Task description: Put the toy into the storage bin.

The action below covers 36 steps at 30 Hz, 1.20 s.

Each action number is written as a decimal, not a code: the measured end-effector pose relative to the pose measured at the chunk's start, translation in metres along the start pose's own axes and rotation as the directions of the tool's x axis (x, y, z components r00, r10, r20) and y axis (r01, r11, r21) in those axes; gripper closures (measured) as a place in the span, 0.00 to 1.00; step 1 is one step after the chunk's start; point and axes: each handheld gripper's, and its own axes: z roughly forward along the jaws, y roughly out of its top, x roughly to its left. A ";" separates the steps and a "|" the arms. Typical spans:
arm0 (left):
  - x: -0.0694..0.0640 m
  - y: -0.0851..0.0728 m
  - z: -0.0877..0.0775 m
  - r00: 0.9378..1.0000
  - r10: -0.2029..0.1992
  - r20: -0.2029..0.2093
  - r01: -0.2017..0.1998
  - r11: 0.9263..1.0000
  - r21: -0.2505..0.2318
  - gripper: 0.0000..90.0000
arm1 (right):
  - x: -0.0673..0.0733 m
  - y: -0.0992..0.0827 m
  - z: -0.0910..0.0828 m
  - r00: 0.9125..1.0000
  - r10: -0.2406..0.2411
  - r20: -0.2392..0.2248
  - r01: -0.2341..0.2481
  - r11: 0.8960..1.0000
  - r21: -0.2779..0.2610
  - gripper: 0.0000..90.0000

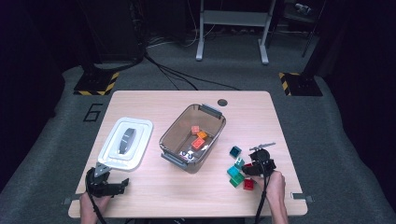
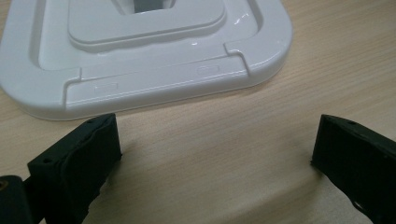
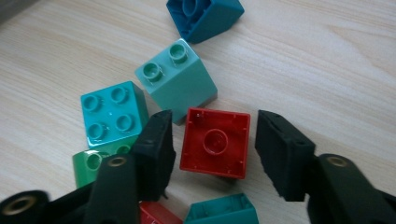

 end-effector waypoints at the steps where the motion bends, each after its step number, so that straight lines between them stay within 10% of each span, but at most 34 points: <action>1: 0.000 0.000 0.000 1.000 0.001 0.000 -0.001 1.000 -0.001 0.01 | 0.000 0.000 0.001 1.000 0.006 0.004 -0.006 1.000 0.002 0.59; 36: 0.000 0.000 0.000 1.000 0.000 0.000 0.000 1.000 0.000 0.01 | -0.003 0.042 -0.039 1.000 0.003 0.024 0.001 0.986 -0.166 0.65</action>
